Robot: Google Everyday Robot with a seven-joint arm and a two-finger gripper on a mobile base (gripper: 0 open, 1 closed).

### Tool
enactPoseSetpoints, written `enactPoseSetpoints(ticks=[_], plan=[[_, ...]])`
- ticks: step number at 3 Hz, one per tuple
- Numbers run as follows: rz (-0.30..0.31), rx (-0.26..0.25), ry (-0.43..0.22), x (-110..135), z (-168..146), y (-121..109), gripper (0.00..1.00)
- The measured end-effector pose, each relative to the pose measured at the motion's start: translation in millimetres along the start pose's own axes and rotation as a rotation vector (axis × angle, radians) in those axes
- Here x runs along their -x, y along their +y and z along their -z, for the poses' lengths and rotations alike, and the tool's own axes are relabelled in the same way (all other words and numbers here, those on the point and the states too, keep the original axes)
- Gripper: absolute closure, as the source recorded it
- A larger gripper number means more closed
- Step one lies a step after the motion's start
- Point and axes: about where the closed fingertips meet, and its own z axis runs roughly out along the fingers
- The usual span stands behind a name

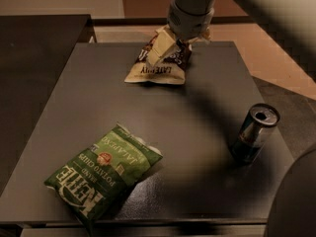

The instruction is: Move brown chip bag near green jalapeno chip bag

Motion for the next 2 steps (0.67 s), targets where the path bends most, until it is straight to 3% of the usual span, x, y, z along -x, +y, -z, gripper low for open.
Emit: enactPoseSetpoints(ticks=[2], plan=[[-0.065,-0.011,0.064,15.6,-41.9,-12.2,0.00]])
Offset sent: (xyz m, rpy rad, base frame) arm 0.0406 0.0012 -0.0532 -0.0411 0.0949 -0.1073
